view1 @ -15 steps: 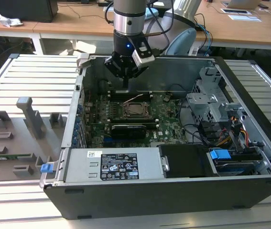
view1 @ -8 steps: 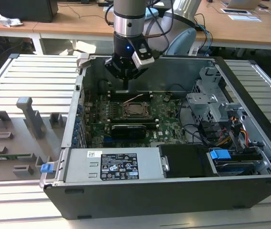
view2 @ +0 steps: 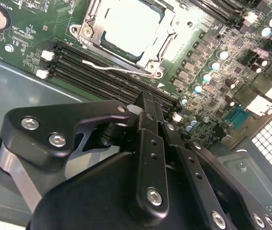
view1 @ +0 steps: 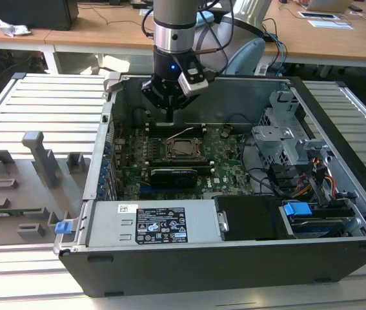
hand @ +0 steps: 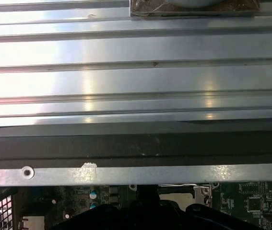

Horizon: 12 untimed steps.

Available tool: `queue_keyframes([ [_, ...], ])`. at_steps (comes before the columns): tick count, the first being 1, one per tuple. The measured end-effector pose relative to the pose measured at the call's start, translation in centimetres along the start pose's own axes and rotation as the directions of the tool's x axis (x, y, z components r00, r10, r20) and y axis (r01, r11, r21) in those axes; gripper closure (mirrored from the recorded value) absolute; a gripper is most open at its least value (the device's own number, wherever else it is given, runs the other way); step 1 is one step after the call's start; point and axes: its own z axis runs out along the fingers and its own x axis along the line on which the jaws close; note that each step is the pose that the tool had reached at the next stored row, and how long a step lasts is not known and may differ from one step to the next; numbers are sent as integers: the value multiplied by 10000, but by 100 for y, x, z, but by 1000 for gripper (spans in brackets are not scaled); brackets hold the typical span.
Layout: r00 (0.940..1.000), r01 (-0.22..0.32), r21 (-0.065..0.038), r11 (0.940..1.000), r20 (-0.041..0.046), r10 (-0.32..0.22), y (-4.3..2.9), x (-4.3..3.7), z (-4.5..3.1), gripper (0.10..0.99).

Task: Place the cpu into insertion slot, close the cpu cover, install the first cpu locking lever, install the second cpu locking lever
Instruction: 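Install the first cpu locking lever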

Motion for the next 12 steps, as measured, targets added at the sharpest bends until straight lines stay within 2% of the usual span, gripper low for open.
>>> queue_keyframes([
  [6, 10000, 0, 0, 10000, 0, 0, 0, 0, 27, 980],
  [12, 10000, 0, 0, 10000, 1, 0, 0, -1, 105, 980],
])
